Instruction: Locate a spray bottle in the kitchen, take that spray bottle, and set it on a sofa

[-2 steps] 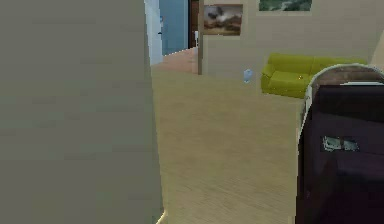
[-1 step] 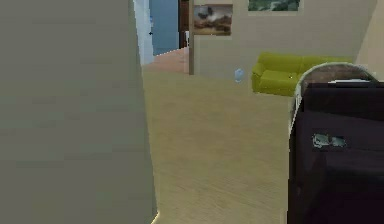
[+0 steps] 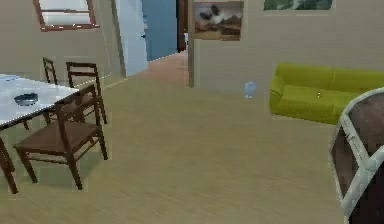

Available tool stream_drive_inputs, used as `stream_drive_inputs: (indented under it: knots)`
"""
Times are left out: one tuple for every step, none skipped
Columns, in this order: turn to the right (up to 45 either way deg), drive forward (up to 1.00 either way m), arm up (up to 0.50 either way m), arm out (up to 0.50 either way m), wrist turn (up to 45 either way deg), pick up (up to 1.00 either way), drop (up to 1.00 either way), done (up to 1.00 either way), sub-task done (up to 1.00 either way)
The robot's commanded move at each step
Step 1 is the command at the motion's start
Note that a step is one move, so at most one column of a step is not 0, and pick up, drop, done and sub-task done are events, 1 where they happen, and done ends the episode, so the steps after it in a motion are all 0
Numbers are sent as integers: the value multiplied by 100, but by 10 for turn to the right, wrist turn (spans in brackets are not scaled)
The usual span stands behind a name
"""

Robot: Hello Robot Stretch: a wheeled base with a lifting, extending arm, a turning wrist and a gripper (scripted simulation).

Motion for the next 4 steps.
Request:
stream_drive_inputs:
  knots:
    - [90,0,0,0,0,0,0,0,0]
    - [0,10,0,0,0,0,0,0,0]
    - [150,0,0,0,0,0,0,0,0]
    - [0,5,0,0,0,0,0,0,0]
